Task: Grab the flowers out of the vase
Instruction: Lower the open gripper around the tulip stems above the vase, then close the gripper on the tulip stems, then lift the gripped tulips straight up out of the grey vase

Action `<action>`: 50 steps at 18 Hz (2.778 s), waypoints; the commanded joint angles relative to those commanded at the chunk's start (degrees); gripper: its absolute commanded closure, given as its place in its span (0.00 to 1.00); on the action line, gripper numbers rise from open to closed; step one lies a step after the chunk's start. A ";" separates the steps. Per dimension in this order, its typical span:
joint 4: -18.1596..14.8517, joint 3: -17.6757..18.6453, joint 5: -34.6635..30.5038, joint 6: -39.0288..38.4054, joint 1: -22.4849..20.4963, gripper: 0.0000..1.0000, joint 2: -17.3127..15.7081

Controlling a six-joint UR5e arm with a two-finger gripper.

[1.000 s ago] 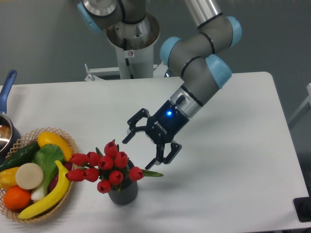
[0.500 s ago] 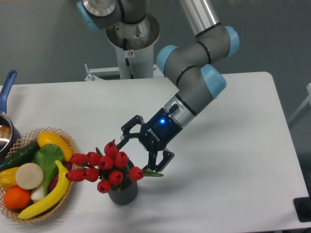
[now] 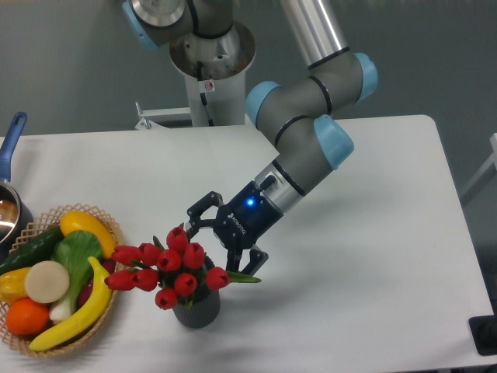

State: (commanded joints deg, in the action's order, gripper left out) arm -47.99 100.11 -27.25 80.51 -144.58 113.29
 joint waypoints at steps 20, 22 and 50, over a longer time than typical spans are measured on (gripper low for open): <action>-0.09 -2.20 0.18 -0.44 0.79 0.37 1.58; -0.09 -2.20 0.18 -0.44 0.79 0.41 1.58; -0.09 -6.24 2.64 -13.53 -0.44 0.53 -3.87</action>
State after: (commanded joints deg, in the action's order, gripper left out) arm -48.08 93.87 -24.61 66.98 -145.02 109.42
